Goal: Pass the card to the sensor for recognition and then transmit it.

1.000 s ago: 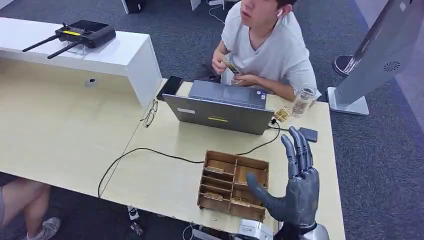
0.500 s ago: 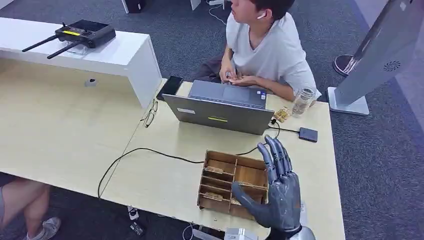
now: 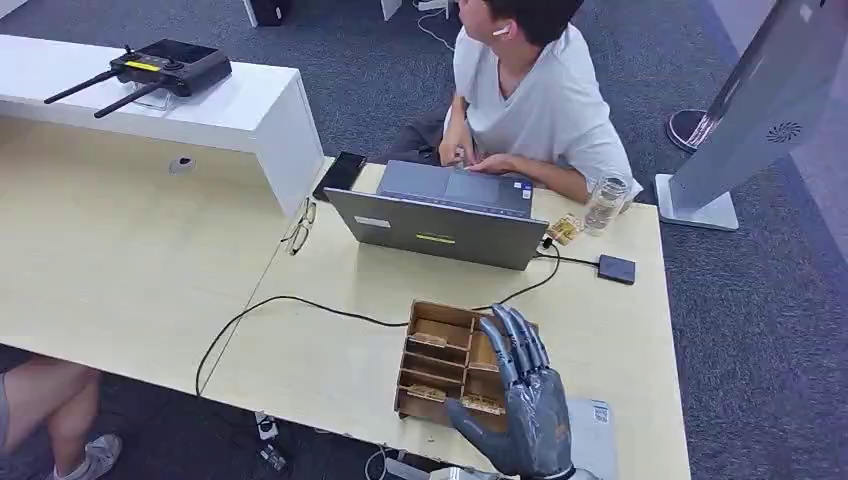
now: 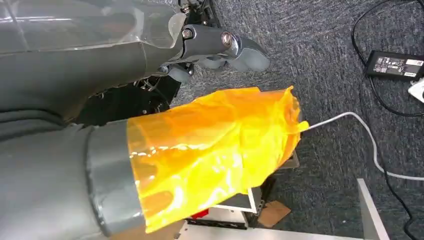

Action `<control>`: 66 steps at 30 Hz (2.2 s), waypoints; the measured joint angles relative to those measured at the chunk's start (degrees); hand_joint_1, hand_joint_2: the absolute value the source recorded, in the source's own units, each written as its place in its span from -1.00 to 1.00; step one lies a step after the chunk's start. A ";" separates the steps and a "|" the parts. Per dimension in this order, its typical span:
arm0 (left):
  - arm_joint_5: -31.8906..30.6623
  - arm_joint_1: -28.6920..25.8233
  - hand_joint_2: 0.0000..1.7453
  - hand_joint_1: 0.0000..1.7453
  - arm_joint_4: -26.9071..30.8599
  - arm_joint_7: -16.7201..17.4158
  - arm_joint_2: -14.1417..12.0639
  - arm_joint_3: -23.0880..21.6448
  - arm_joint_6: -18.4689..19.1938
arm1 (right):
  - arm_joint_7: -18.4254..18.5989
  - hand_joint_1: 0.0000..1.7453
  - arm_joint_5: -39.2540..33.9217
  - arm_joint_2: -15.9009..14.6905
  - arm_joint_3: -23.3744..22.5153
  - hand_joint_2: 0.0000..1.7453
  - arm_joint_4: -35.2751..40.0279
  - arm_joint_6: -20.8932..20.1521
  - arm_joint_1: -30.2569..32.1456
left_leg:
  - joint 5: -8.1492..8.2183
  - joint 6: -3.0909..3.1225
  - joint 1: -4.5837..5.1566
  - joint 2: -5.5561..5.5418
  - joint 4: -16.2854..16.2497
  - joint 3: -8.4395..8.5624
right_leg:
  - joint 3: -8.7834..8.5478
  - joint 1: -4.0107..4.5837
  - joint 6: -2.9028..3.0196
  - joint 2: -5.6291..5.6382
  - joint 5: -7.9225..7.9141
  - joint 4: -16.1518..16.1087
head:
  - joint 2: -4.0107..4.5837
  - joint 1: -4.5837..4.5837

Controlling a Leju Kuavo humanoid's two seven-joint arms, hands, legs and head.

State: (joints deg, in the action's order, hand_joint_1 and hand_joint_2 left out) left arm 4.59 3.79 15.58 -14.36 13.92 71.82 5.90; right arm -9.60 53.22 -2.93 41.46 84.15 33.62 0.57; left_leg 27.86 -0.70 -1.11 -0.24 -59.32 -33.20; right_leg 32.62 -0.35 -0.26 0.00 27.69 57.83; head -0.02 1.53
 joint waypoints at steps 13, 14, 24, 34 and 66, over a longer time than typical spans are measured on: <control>0.04 -0.01 -1.00 -1.00 0.00 0.00 0.02 0.00 -0.28 | 1.25 -1.00 0.37 -0.18 0.05 1.00 -1.99 0.15 0.98 | 0.00 0.00 0.00 0.00 0.00 0.00 | 0.00 0.00 0.00 0.00 0.00 0.00 | 0.00 0.00; 0.13 -0.01 -1.00 -1.00 0.00 0.00 0.02 0.00 -0.35 | 1.55 -1.00 0.50 -0.31 0.07 1.00 -2.17 0.33 1.12 | 0.00 0.00 0.00 0.00 0.00 0.00 | 0.00 0.00 0.00 0.00 0.00 0.00 | 0.00 0.02; 0.28 -0.04 -1.00 -1.00 0.00 0.00 0.13 0.02 -0.52 | 4.98 -1.00 2.21 -2.12 0.55 1.00 -3.90 2.40 2.17 | 0.00 0.00 0.00 0.00 0.00 0.00 | 0.00 0.00 0.00 0.00 0.00 0.00 | 0.00 0.00; 0.44 -0.13 -1.00 -1.00 0.00 0.00 0.44 0.09 -0.63 | 7.13 -1.00 2.25 -3.61 1.79 1.00 -4.90 4.13 2.83 | 0.00 0.00 0.00 0.00 0.00 0.00 | 0.00 0.00 0.00 0.00 0.00 0.00 | 0.00 0.02; 0.20 -0.28 -1.00 -1.00 0.00 0.13 0.48 0.13 -1.14 | 8.94 -0.28 4.52 -4.02 1.88 1.00 -4.94 5.79 2.51 | 0.00 0.00 0.00 0.00 0.00 0.00 | 0.00 0.00 0.00 0.00 0.00 0.00 | 0.00 0.02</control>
State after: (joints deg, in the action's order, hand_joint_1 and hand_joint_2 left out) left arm 4.79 3.52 15.58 -14.23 14.40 71.95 4.76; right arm -0.66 57.75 -6.95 43.34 79.21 39.41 3.08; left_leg 27.86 -0.70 -1.11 -0.24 -59.32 -33.20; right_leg 32.62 -0.35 -0.26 0.01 27.69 57.82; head -0.02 1.55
